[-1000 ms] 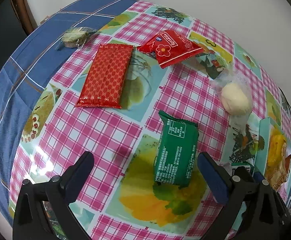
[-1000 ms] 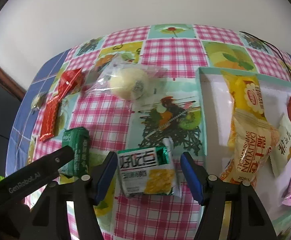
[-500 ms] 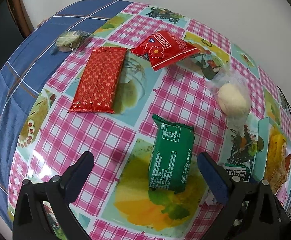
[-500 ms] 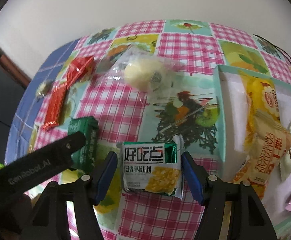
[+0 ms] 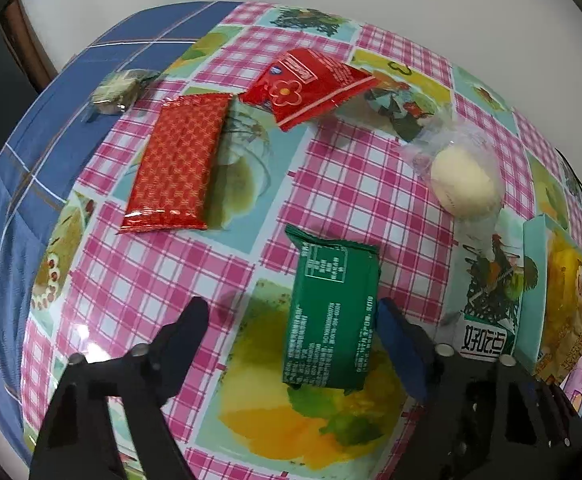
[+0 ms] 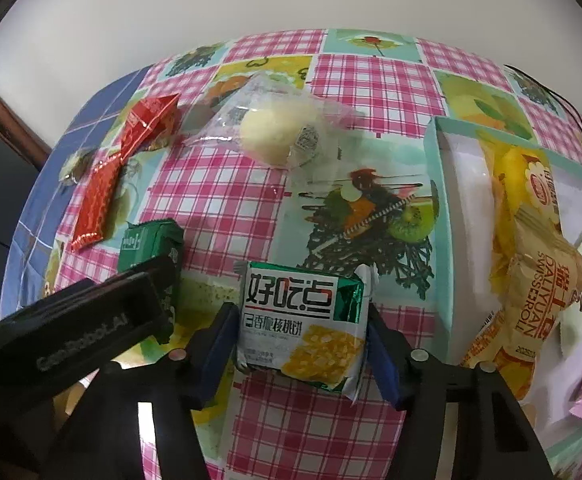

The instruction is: Organize snacks

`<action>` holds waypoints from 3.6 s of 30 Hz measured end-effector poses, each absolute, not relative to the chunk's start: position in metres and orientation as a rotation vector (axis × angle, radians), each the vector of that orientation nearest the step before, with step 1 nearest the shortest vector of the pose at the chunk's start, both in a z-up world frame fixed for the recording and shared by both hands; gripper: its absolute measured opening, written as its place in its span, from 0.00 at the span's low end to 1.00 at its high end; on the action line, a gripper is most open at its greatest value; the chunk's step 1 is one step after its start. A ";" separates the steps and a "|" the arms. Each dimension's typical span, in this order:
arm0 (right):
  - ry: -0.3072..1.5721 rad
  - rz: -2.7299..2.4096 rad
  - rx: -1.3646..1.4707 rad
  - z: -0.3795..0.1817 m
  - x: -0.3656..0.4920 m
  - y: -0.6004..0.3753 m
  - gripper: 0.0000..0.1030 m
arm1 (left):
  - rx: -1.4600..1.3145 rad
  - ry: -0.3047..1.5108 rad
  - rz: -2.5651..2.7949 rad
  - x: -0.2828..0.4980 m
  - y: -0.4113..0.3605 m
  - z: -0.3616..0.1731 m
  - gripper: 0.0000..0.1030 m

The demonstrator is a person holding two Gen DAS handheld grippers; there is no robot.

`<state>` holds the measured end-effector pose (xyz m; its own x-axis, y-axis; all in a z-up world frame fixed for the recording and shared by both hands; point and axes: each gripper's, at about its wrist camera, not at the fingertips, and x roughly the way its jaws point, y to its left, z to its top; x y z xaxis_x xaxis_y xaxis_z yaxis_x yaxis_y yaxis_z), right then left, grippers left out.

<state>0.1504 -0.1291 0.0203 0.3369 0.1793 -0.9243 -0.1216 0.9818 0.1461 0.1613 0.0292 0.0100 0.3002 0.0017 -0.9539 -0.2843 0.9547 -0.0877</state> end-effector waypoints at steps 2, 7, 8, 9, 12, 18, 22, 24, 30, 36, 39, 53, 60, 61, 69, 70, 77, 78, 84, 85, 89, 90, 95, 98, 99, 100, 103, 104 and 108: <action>1.211 0.195 0.060 0.020 0.150 -0.130 0.60 | -0.259 1.262 0.180 0.161 0.029 0.009 0.67; 1.209 0.188 0.072 0.020 0.149 -0.130 0.57 | -0.258 1.264 0.169 0.163 0.018 0.007 0.45; 1.208 0.187 0.075 0.021 0.148 -0.130 0.56 | -0.261 1.264 0.167 0.162 0.018 0.008 0.41; 1.207 0.187 0.078 0.022 0.148 -0.131 0.56 | -0.263 1.268 0.169 0.161 0.019 0.008 0.40; 1.204 0.189 0.083 0.025 0.147 -0.132 0.55 | -0.272 1.271 0.162 0.161 0.019 0.008 0.40; 1.188 0.192 0.080 0.035 0.145 -0.129 0.54 | -0.328 1.266 0.153 0.155 0.016 0.011 0.40; 1.172 0.191 0.079 0.045 0.144 -0.128 0.54 | -0.348 1.238 0.149 0.150 0.026 0.023 0.40; 1.159 0.193 0.079 0.051 0.142 -0.128 0.54 | -0.355 1.221 0.148 0.149 0.029 0.030 0.40; 1.141 0.189 0.100 0.062 0.138 -0.134 0.54 | -0.342 1.178 0.157 0.141 0.029 0.050 0.40; 1.136 0.193 0.120 0.066 0.135 -0.140 0.54 | -0.338 1.169 0.160 0.134 0.020 0.063 0.40; 1.136 0.190 0.129 0.068 0.134 -0.145 0.54 | -0.335 1.166 0.163 0.140 0.015 0.062 0.40; 1.116 0.090 0.199 0.086 0.130 -0.215 0.55 | -0.250 1.120 0.078 0.142 -0.061 0.091 0.40; 1.105 0.039 0.234 0.092 0.126 -0.253 0.55 | -0.200 1.089 0.029 0.140 -0.099 0.104 0.40; 1.105 0.035 0.241 0.093 0.125 -0.257 0.55 | -0.194 1.087 0.021 0.139 -0.104 0.105 0.40; 1.085 -0.044 0.362 0.095 0.118 -0.316 0.55 | -0.098 1.091 -0.033 0.135 -0.149 0.106 0.40; 1.083 -0.060 0.377 0.095 0.117 -0.326 0.55 | -0.083 1.091 -0.043 0.134 -0.155 0.106 0.40; 1.076 -0.149 0.451 0.090 0.107 -0.376 0.54 | 0.005 1.099 -0.118 0.127 -0.200 0.102 0.40; 1.078 -0.161 0.454 0.089 0.105 -0.382 0.54 | 0.021 1.103 -0.131 0.126 -0.208 0.101 0.40; 1.083 -0.179 0.478 0.085 0.102 -0.399 0.55 | 0.103 1.110 -0.184 0.118 -0.243 0.094 0.40; 1.085 -0.177 0.481 0.084 0.102 -0.399 0.55 | 0.114 1.114 -0.190 0.117 -0.246 0.092 0.40; 1.102 -0.166 0.480 0.080 0.106 -0.397 0.55 | 0.153 1.136 -0.190 0.116 -0.257 0.081 0.40; 1.108 -0.164 0.477 0.078 0.107 -0.395 0.55 | 0.154 1.142 -0.191 0.115 -0.258 0.079 0.40; 1.133 -0.155 0.469 0.072 0.109 -0.390 0.55 | 0.146 1.163 -0.202 0.116 -0.259 0.073 0.40; 1.145 -0.150 0.463 0.069 0.110 -0.388 0.55 | 0.136 1.176 -0.206 0.116 -0.258 0.070 0.40; 1.149 -0.150 0.462 0.068 0.110 -0.388 0.55 | 0.130 1.181 -0.209 0.117 -0.258 0.069 0.40; 1.153 -0.150 0.461 0.068 0.110 -0.387 0.55 | 0.122 1.188 -0.212 0.117 -0.257 0.068 0.40; 1.166 -0.149 0.454 0.066 0.111 -0.386 0.56 | 0.107 1.196 -0.224 0.119 -0.257 0.067 0.40; 1.168 -0.153 0.455 0.066 0.111 -0.386 0.56 | 0.101 1.199 -0.228 0.120 -0.257 0.067 0.41; 1.172 -0.154 0.458 0.065 0.110 -0.387 0.56 | 0.107 1.203 -0.223 0.119 -0.257 0.068 0.43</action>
<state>0.1105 -0.3869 0.0652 0.3903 0.1188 -0.9130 0.3500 0.8981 0.2665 0.1191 -0.2572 0.0684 0.3411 -0.1142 -0.9331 0.2274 0.9731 -0.0359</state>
